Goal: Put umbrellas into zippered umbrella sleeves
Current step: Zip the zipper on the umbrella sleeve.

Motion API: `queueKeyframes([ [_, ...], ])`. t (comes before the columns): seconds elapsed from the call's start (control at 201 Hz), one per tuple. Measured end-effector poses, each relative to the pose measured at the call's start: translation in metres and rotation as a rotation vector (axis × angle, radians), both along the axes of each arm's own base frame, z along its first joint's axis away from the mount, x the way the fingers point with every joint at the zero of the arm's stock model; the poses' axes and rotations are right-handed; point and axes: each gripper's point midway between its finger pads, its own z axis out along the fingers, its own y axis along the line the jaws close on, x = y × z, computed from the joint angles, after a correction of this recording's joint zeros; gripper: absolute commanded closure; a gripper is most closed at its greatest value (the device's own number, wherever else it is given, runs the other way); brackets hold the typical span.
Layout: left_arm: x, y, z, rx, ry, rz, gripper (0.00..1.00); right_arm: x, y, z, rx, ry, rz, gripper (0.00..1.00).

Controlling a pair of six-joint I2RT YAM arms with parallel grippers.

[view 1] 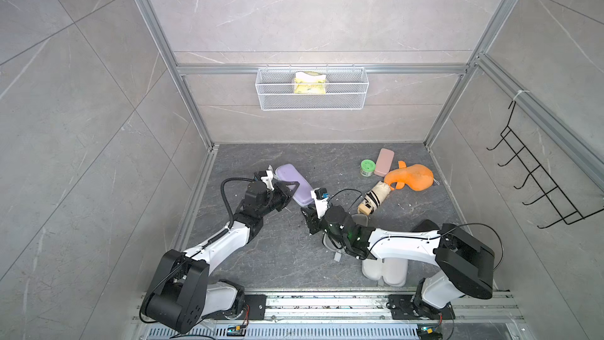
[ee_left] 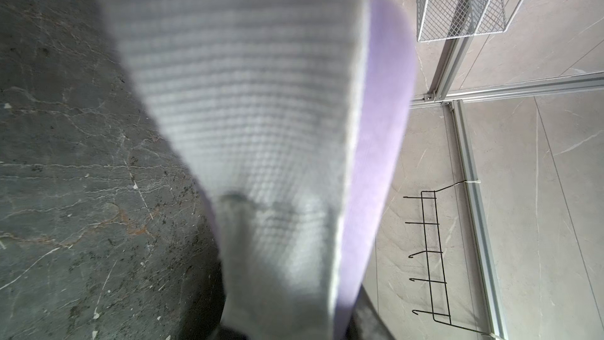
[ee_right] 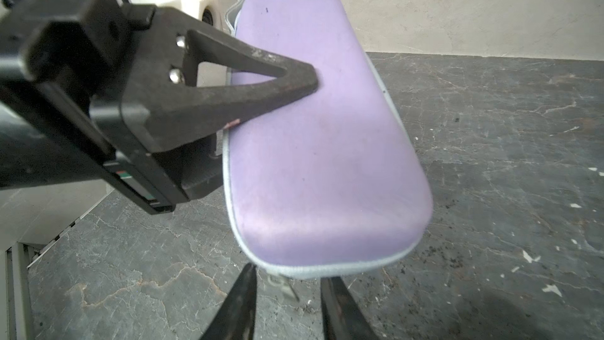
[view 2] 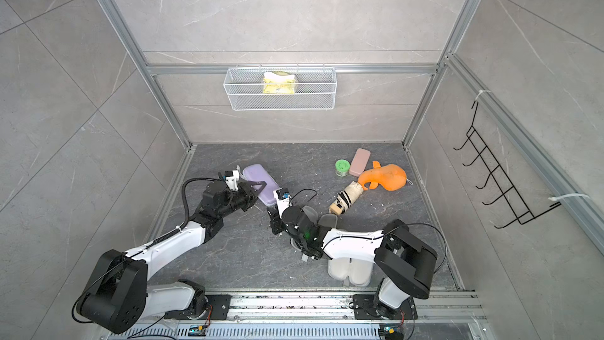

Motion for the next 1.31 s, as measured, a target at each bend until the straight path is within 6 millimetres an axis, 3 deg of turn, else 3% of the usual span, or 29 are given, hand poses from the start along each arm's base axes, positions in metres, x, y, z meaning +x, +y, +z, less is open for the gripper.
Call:
queueKeyframes([
  [0.607, -0.002, 0.004, 0.015, 0.000, -0.045, 0.021, 0.82, 0.004, 0.002, 0.008, -0.007, -0.027, 0.014, 1.00],
  [0.842, -0.005, 0.009, 0.024, -0.005, -0.054, 0.019, 0.82, 0.006, -0.002, 0.016, -0.035, -0.072, 0.059, 1.00],
  [1.076, -0.009, 0.021, 0.042, -0.011, -0.084, -0.033, 0.84, 0.029, -0.025, 0.028, -0.095, -0.158, 0.085, 1.00],
  [1.31, -0.018, 0.023, 0.043, -0.020, -0.086, -0.129, 0.84, 0.034, -0.025, 0.035, -0.174, -0.240, 0.176, 1.00],
])
